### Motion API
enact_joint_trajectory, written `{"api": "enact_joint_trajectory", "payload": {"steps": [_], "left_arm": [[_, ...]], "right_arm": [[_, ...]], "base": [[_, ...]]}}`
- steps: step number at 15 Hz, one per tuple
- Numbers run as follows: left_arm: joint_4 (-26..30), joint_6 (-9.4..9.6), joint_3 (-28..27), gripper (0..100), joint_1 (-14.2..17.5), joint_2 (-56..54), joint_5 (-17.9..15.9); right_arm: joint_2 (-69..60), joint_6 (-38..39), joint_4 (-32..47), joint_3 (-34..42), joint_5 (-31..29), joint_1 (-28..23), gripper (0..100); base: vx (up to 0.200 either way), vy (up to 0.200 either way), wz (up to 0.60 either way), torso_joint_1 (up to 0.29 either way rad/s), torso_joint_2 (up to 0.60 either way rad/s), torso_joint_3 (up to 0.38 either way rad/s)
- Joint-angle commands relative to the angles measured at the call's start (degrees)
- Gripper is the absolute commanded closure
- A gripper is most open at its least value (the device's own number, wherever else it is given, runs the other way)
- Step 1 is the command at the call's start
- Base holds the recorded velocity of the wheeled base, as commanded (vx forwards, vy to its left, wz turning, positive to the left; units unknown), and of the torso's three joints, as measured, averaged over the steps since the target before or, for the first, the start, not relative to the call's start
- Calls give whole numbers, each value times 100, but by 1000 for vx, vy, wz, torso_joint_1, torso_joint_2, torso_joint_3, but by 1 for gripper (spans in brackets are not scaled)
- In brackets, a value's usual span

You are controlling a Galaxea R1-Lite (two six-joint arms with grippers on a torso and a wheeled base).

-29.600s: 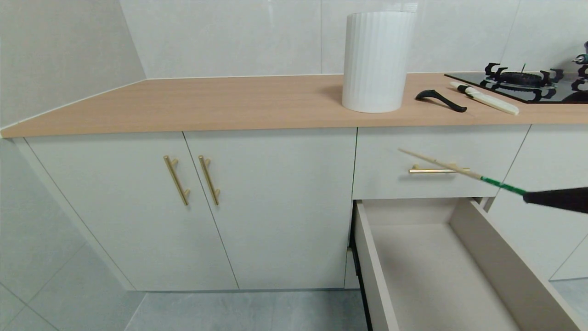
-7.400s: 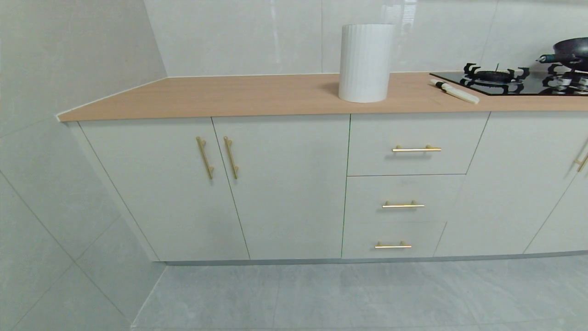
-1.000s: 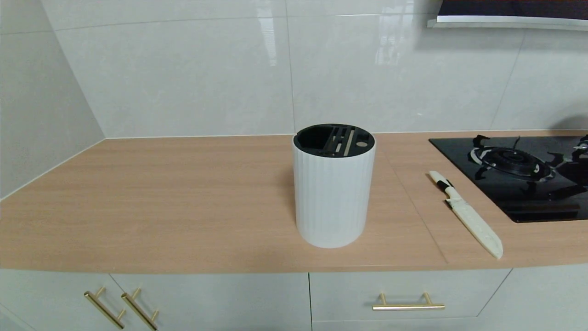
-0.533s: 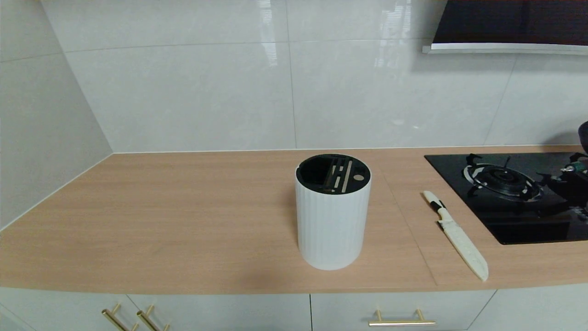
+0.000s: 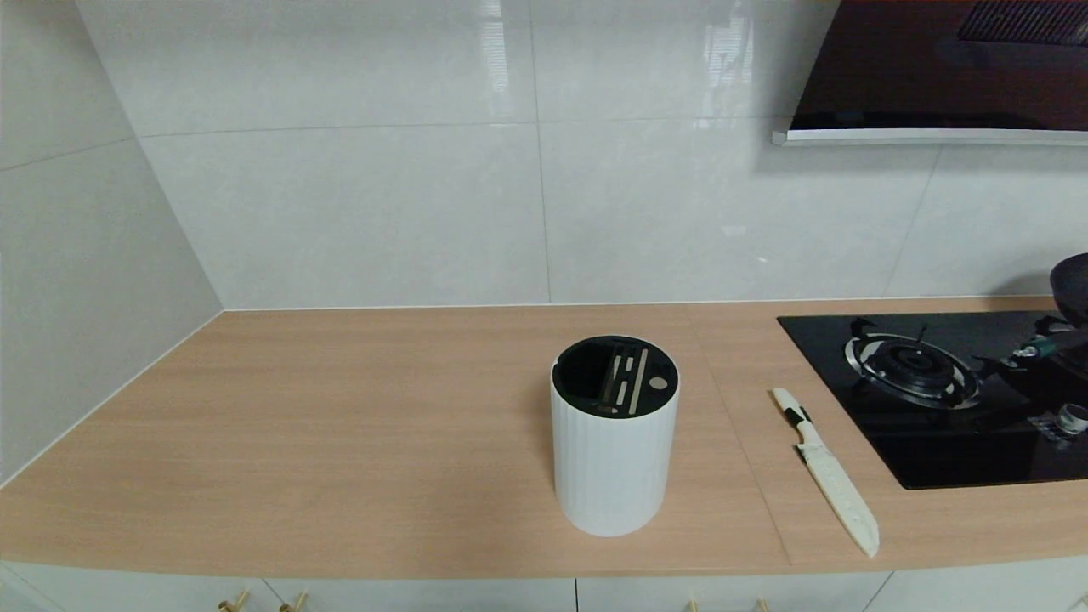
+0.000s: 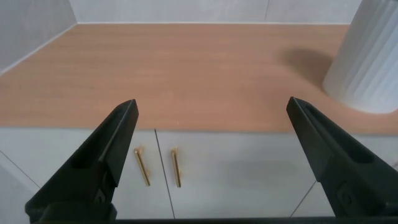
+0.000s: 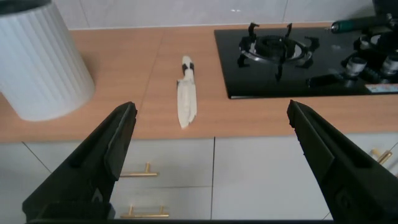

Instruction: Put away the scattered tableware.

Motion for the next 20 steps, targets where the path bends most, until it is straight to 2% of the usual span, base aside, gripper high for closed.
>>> {"api": "enact_joint_trajectory", "payload": {"steps": [1,4,9,11,12,13,15,20], "left_arm": [[-2,-2,2,0,-1,2,2],[-2,-2,2,0,-1,2,2],[-2,-2,2,0,-1,2,2],[-2,-2,2,0,-1,2,2],[-2,-2,2,0,-1,2,2],[-2,-2,2,0,-1,2,2],[-2,-2,2,0,-1,2,2],[-2,-2,2,0,-1,2,2]], "right_arm": [[7,0,-7,1,-1,4,0],[7,-9,2,1,-1,4,0],[7,-62,2,1,16,4,0],[7,-378,-51,-52,25,4,0],[236,-229,-183,-614,359,48,0],[763,254,-174,-1317,737,101,0],[1651,237,-183,-1687,1203,101,0],[4173,184,-235,-2574,1343,119,0]], "base": [[0,0,0,183,-413,-227],[0,0,0,149,-308,-168],[0,0,0,0,0,0],[0,0,0,0,0,0],[0,0,0,0,0,0],[0,0,0,0,0,0],[0,0,0,0,0,0],[0,0,0,0,0,0]]}}
